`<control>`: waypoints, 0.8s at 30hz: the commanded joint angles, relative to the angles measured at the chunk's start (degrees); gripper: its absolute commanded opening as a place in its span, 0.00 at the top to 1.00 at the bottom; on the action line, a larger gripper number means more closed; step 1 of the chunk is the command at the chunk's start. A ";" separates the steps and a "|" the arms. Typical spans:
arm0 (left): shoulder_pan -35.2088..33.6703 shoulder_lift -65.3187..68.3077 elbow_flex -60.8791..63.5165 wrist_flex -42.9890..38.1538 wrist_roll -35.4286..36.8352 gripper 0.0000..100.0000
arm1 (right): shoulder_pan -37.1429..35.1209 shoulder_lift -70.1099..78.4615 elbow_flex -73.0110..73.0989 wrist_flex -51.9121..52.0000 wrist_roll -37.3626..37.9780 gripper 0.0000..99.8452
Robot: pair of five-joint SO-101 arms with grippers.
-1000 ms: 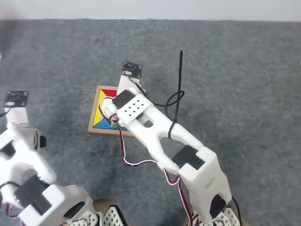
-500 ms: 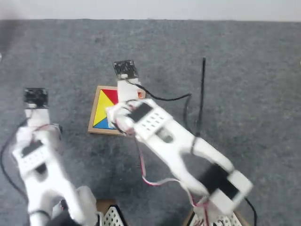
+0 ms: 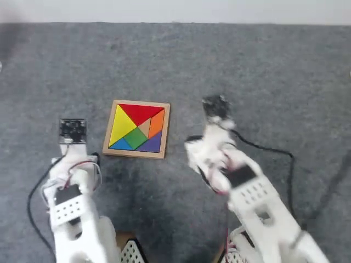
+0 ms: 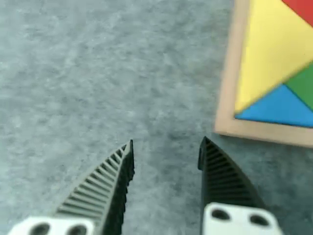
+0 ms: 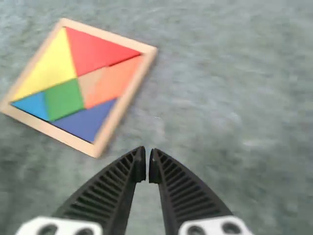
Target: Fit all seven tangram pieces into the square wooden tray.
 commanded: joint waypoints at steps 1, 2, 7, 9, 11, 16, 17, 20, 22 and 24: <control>2.11 -6.42 2.33 -1.05 1.23 0.79 | 9.36 -23.16 13.71 -0.13 6.42 0.98; 2.20 -8.00 3.12 -1.05 1.23 0.79 | 11.38 -27.38 16.44 1.45 7.82 0.98; 4.92 -17.76 7.87 -0.88 1.23 0.79 | 17.36 -47.87 25.85 14.02 9.41 0.97; 5.80 -21.63 8.57 0.97 1.32 0.79 | 17.80 -55.60 27.60 20.26 9.41 0.97; 6.42 -24.79 8.57 5.63 1.32 0.79 | 17.89 -57.98 27.96 22.55 9.41 0.97; 7.12 -31.03 8.57 15.91 1.05 0.79 | 18.95 -54.29 28.57 20.53 9.49 0.97; 7.03 -32.26 8.57 17.58 1.05 0.79 | 19.82 -54.29 29.27 20.26 9.49 0.97; 6.95 -35.87 8.57 22.77 1.05 0.79 | 23.16 -54.20 30.42 20.35 11.96 0.98; 6.95 -38.15 8.57 26.11 1.05 0.79 | 26.15 -54.20 30.33 21.41 12.57 0.98; 6.95 -40.44 8.57 29.27 1.05 0.79 | 28.88 -54.20 30.33 23.16 12.66 0.98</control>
